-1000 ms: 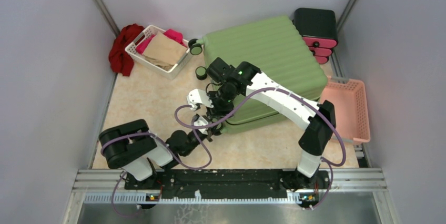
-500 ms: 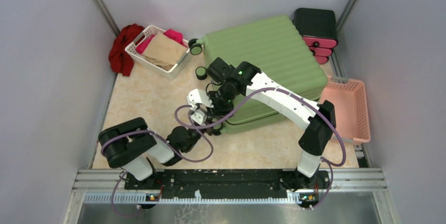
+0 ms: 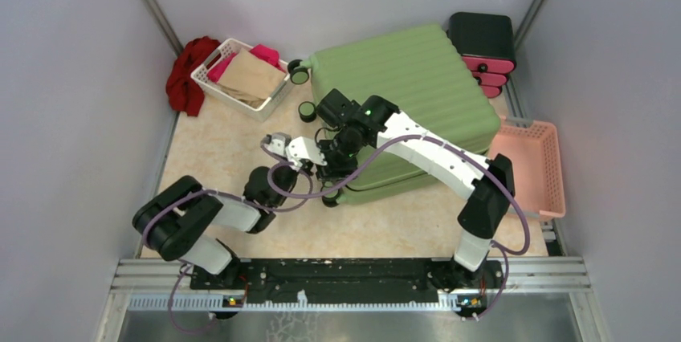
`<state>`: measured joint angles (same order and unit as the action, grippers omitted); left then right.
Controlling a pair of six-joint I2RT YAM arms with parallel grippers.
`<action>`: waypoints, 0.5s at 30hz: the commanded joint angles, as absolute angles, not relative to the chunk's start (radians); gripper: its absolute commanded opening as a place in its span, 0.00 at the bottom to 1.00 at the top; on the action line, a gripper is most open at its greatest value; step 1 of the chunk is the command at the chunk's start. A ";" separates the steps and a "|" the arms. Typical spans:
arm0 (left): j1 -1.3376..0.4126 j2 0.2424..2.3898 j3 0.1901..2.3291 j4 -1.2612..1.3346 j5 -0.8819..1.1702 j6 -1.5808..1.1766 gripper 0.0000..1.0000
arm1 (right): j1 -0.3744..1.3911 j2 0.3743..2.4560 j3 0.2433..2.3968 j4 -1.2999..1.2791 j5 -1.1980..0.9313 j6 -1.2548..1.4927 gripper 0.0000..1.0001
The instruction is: Open, take out, and arrange the luggage
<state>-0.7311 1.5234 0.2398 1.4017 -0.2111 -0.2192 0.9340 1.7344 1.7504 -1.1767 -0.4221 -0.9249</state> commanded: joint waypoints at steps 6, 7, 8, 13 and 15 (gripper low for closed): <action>-0.620 1.534 0.396 1.281 -0.109 -0.334 0.00 | 0.943 1.646 1.738 -1.220 -0.486 -0.899 0.00; -0.612 1.542 0.413 1.272 -0.104 -0.338 0.00 | 0.943 1.646 1.737 -1.220 -0.486 -0.899 0.00; -0.605 1.550 0.425 1.263 -0.097 -0.340 0.00 | 0.943 1.646 1.736 -1.220 -0.486 -0.900 0.00; -0.568 1.563 0.437 1.274 -0.047 -0.358 0.00 | 0.943 1.646 1.738 -1.221 -0.485 -0.900 0.00; -0.546 1.555 0.402 1.323 0.025 -0.375 0.00 | 0.943 1.646 1.740 -1.223 -0.486 -0.900 0.00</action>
